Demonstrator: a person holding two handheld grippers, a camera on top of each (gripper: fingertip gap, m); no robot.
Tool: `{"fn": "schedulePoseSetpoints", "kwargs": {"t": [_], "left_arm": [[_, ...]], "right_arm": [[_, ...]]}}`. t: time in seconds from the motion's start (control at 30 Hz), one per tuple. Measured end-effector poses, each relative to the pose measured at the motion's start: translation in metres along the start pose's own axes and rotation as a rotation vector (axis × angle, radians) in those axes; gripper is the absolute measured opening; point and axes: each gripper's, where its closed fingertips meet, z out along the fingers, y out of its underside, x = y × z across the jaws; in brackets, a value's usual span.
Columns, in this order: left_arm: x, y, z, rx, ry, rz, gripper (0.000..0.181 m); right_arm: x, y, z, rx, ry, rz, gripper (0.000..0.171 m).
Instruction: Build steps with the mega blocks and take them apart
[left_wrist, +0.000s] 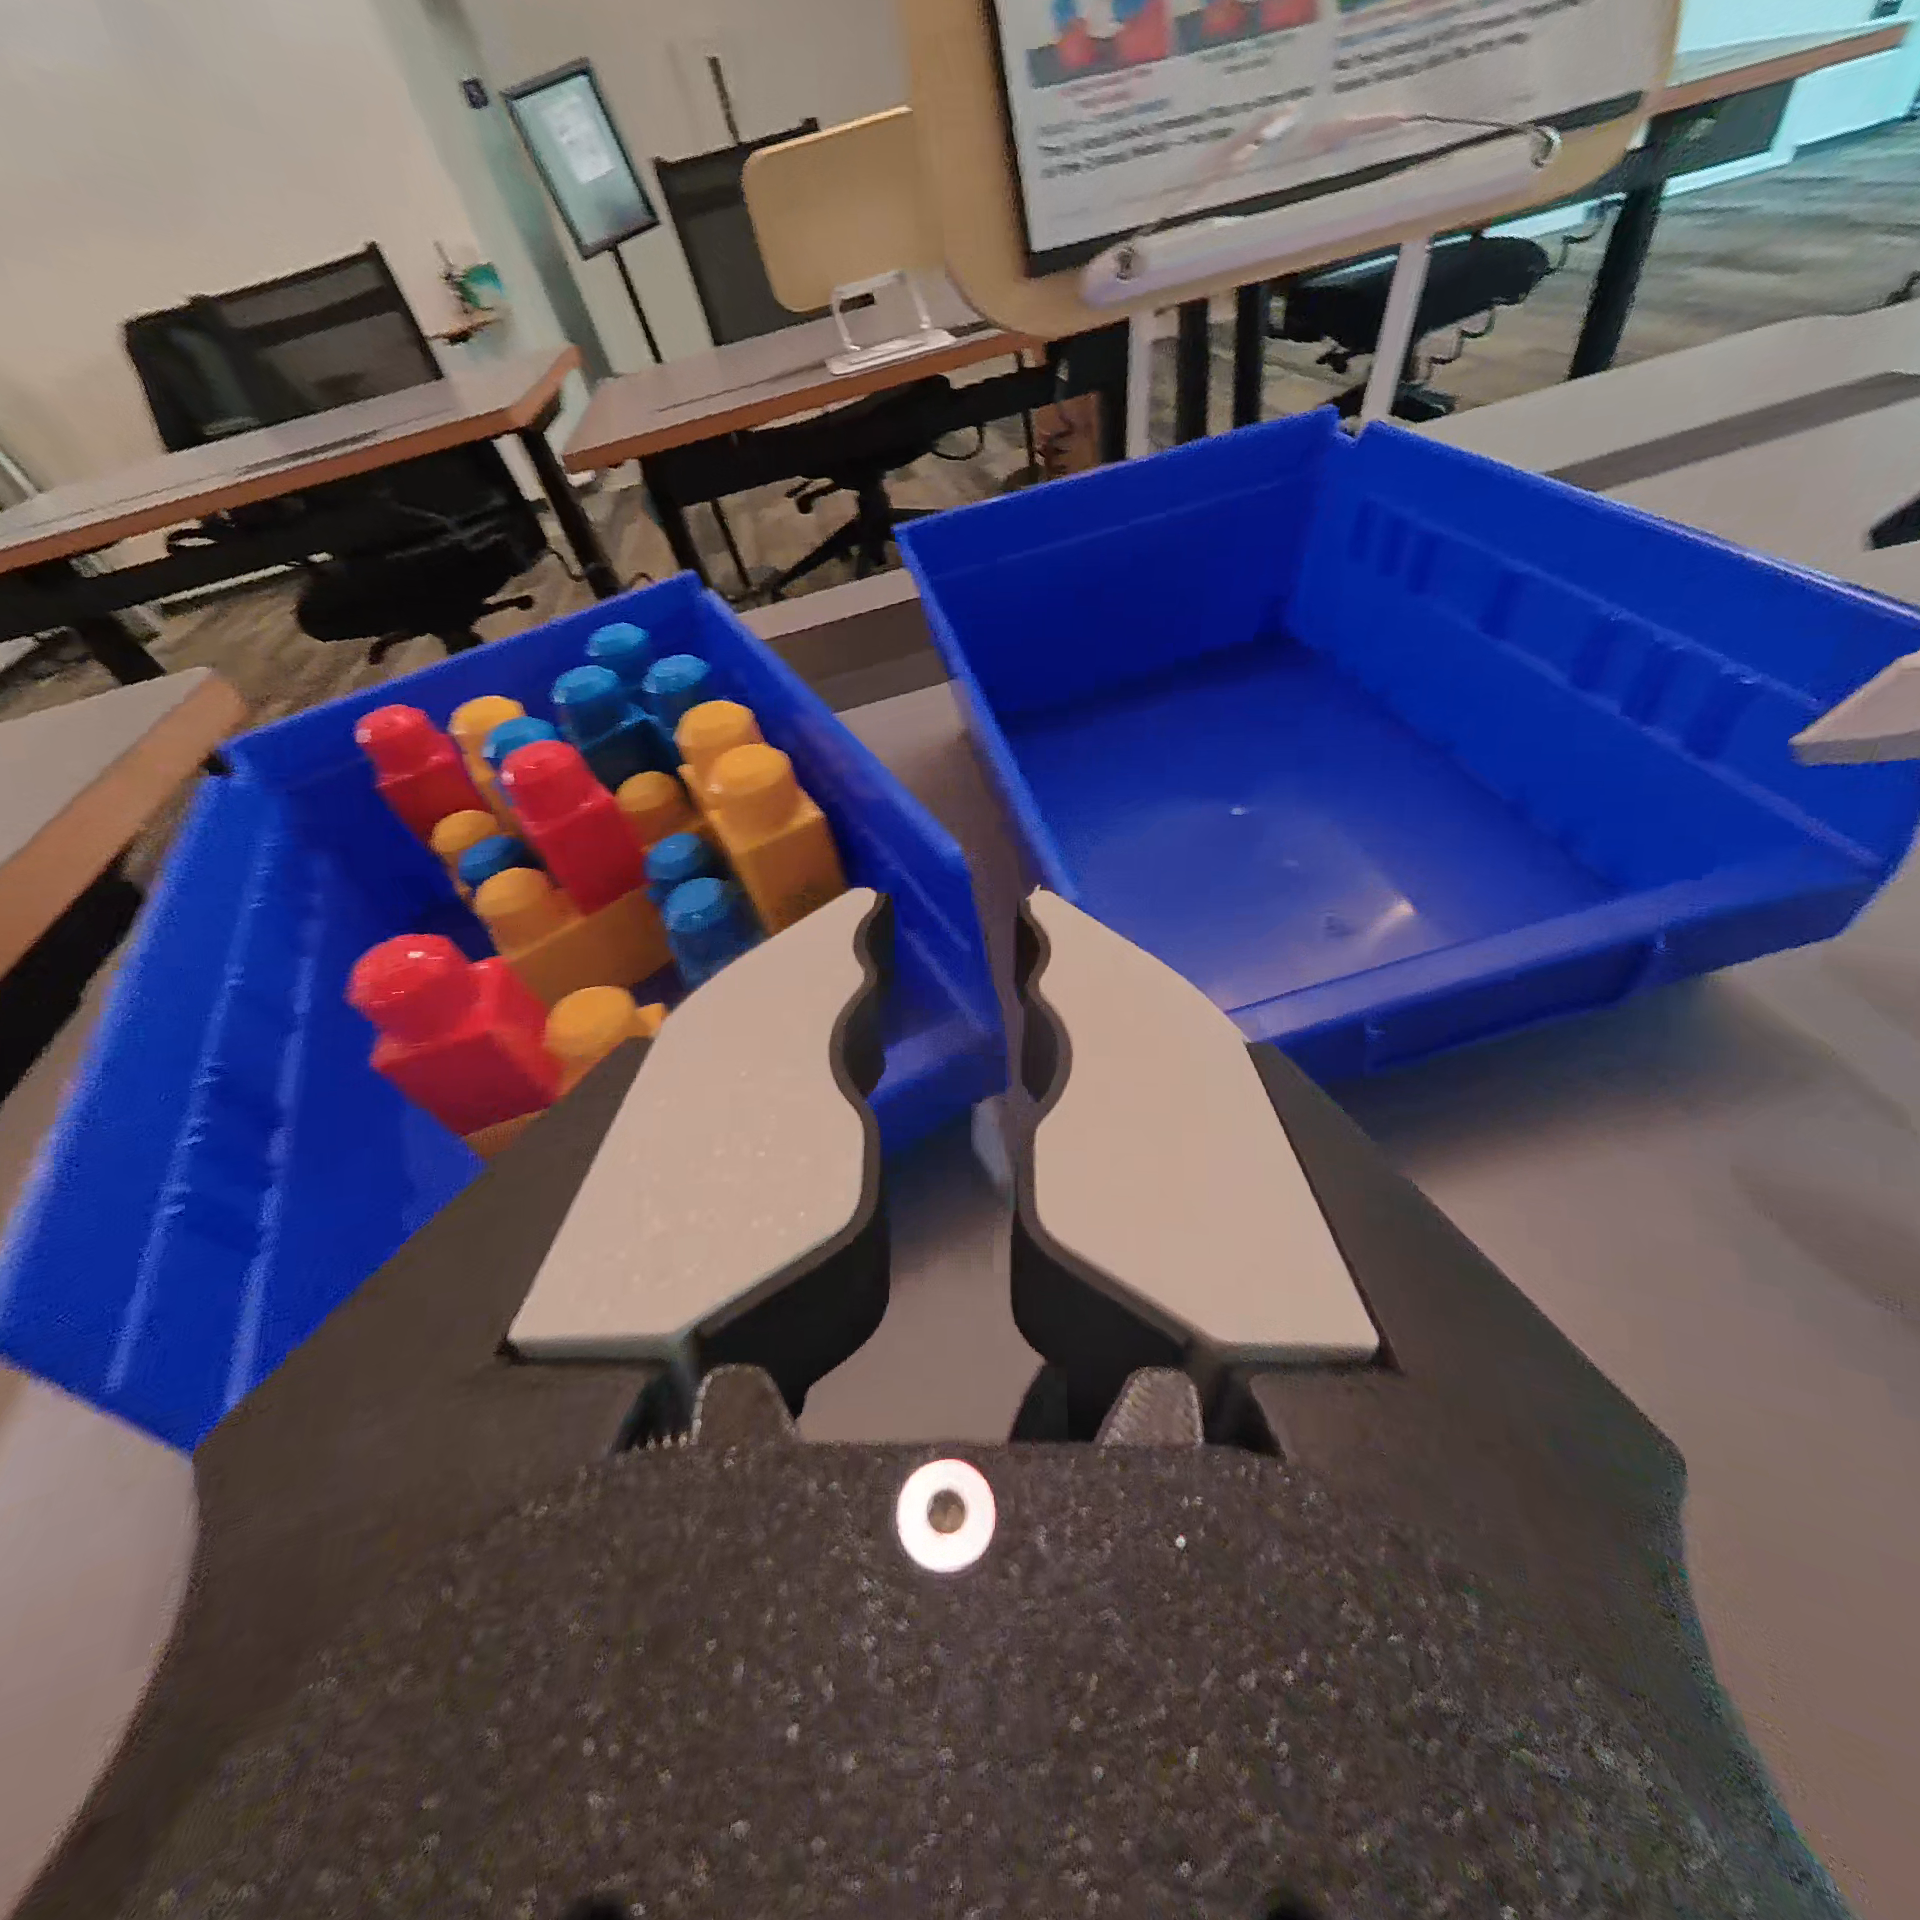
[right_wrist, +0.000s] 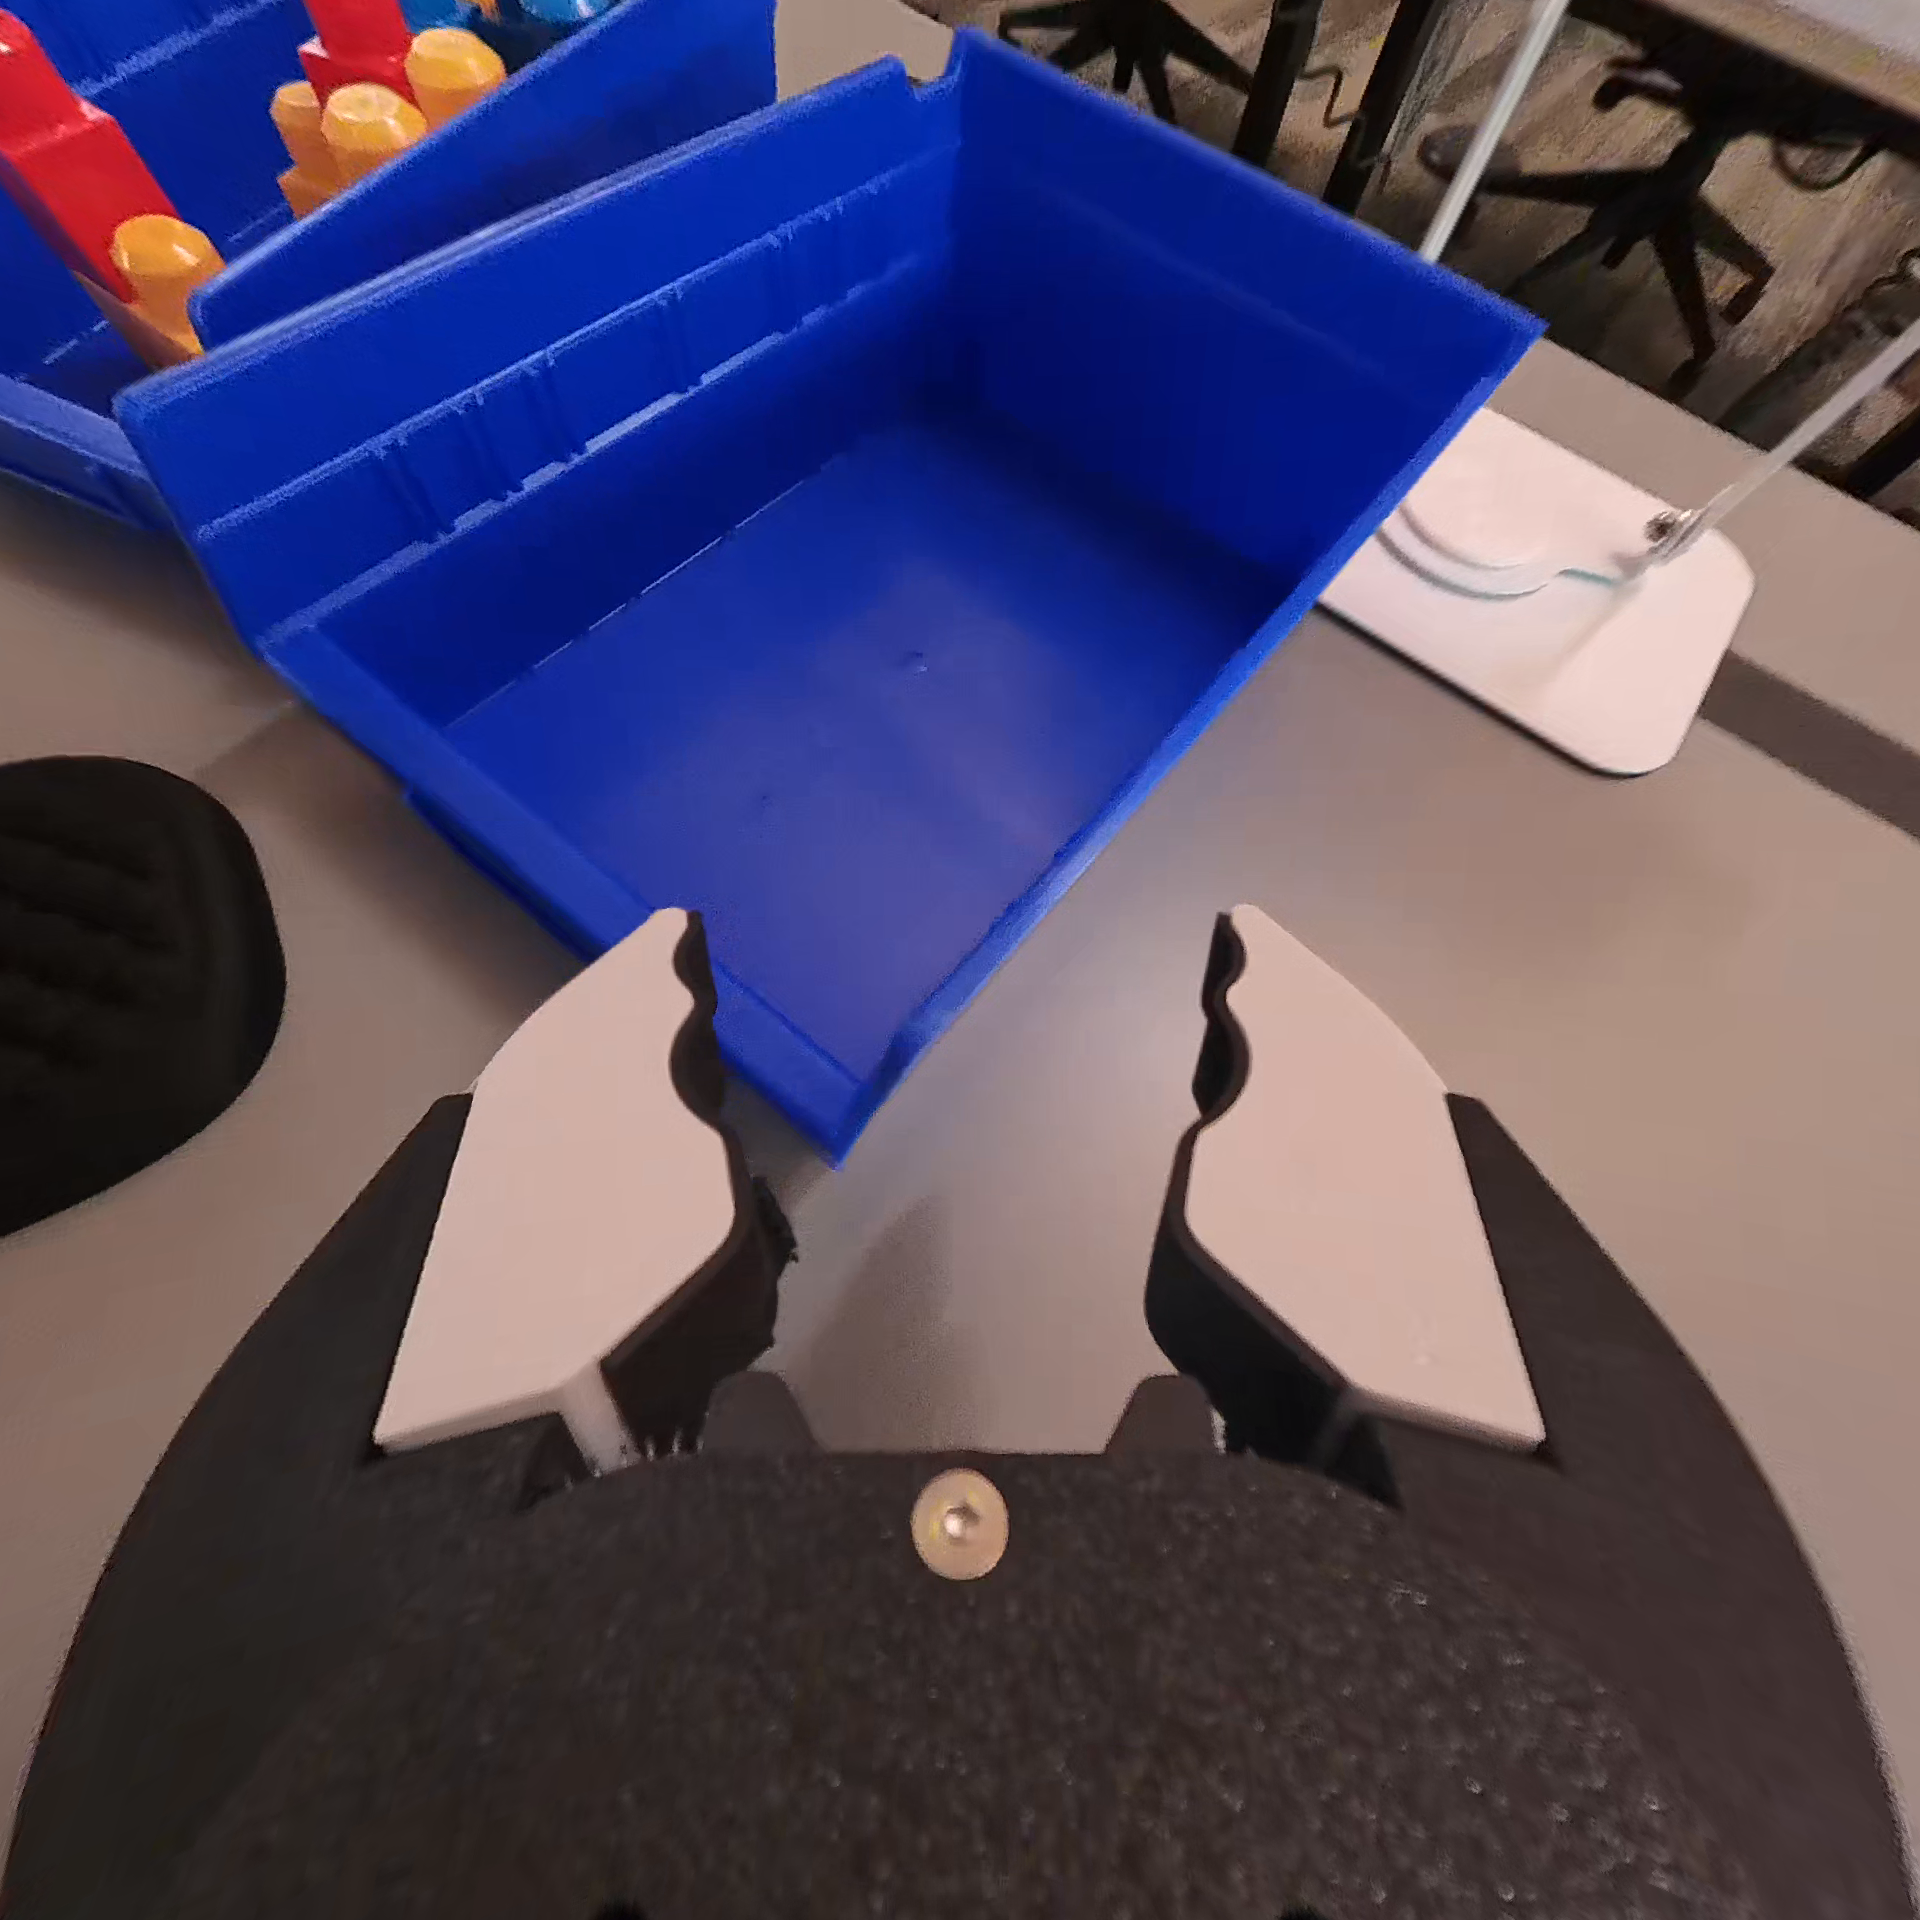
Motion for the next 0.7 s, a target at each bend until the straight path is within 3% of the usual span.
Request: {"fn": "schedulePoseSetpoints", "kwargs": {"t": [0.13,0.27,0.37,0.47,0.53,0.7], "left_arm": [[0.02,0.006,0.008,-0.021,0.049,0.0,0.032],[0.024,0.008,0.008,-0.018,0.055,0.008,0.032],[0.024,0.009,0.009,-0.014,0.056,0.002,0.032],[0.023,0.009,0.007,-0.002,0.054,0.005,0.031],[0.021,0.007,0.005,0.013,0.046,0.009,0.031],[0.015,0.005,0.001,0.03,0.041,-0.012,0.029]], "right_arm": [[-0.004,0.011,0.019,-0.041,0.007,0.019,0.084],[0.001,0.02,0.033,-0.054,0.016,0.041,0.054],[-0.001,0.023,0.036,-0.054,-0.03,0.085,0.042],[0.014,0.023,0.028,-0.05,0.002,0.119,0.027],[0.039,0.026,0.017,-0.032,0.051,0.131,0.005],[0.069,0.041,-0.02,-0.028,0.006,0.206,0.003]]}}
